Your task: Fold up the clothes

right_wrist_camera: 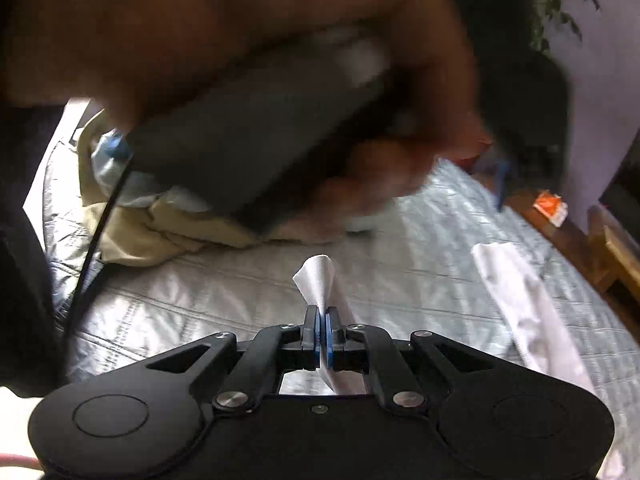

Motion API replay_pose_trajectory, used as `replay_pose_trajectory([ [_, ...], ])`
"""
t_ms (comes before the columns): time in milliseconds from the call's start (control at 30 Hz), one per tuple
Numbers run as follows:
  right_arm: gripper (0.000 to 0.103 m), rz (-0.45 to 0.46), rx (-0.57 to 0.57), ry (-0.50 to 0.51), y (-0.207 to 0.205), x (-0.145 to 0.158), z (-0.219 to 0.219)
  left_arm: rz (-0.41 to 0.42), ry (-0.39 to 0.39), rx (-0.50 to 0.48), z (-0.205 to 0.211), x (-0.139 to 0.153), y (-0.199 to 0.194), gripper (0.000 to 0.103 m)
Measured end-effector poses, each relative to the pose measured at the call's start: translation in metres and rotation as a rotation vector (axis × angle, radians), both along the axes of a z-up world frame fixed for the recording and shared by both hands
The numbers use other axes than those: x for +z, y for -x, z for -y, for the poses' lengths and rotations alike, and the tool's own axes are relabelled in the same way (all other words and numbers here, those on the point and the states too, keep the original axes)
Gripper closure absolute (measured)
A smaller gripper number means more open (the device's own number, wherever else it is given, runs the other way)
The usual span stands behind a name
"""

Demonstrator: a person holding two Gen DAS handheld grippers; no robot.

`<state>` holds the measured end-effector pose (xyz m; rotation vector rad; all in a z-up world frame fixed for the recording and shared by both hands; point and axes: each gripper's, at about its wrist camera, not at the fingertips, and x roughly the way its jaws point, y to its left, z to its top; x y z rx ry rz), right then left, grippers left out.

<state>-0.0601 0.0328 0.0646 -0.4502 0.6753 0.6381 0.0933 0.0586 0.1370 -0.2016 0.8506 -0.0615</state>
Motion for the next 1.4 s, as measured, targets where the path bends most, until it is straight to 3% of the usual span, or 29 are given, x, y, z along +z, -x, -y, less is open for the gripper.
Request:
replay_pose_trajectory([
  [100,0.088,-0.038,-0.059,-0.041,0.001,0.0,0.021,0.001,0.001,-0.016,0.002,0.0,0.001,0.032],
  [133,0.078,-0.051,-0.078,-0.055,0.001,0.0,0.028,0.001,0.0,-0.022,0.003,0.0,0.001,0.032],
  [267,0.074,-0.099,-0.165,-0.111,0.002,0.002,0.06,-0.008,0.001,-0.062,0.012,-0.002,0.006,0.032],
  [300,0.073,-0.097,-0.224,-0.122,0.001,0.005,0.085,-0.013,-0.005,-0.084,0.017,-0.004,0.008,0.032],
  [367,0.056,-0.094,-0.365,-0.131,0.002,0.009,0.143,-0.024,-0.038,-0.135,0.031,-0.01,0.014,0.032],
  [433,0.05,-0.103,-0.508,-0.143,0.007,0.011,0.203,-0.041,-0.087,-0.193,0.046,-0.018,0.02,0.033],
  [600,0.05,-0.194,-0.694,-0.216,0.023,-0.006,0.306,-0.078,-0.17,-0.35,0.082,-0.038,0.038,0.034],
  [733,0.051,-0.237,-0.827,-0.385,0.022,-0.02,0.347,-0.07,-0.217,-0.467,0.111,-0.046,0.054,0.034],
  [867,0.05,-0.222,-0.877,-0.536,-0.018,-0.015,0.377,-0.068,-0.229,-0.573,0.137,-0.054,0.067,0.034],
  [933,0.05,-0.262,-0.908,-0.605,-0.045,-0.018,0.394,-0.063,-0.225,-0.627,0.151,-0.056,0.075,0.035],
  [1133,0.051,-0.364,-0.941,-0.668,-0.092,-0.043,0.409,-0.049,-0.259,-0.779,0.187,-0.07,0.101,0.035],
  [1200,0.055,-0.377,-0.967,-0.732,-0.094,-0.053,0.414,-0.052,-0.288,-0.795,0.192,-0.075,0.104,0.035],
  [1267,0.066,-0.376,-0.978,-0.765,-0.093,-0.059,0.417,-0.066,-0.298,-0.797,0.193,-0.081,0.103,0.035],
  [1400,0.068,-0.383,-0.988,-0.748,-0.099,-0.067,0.419,-0.097,-0.314,-0.783,0.193,-0.088,0.1,0.035],
])
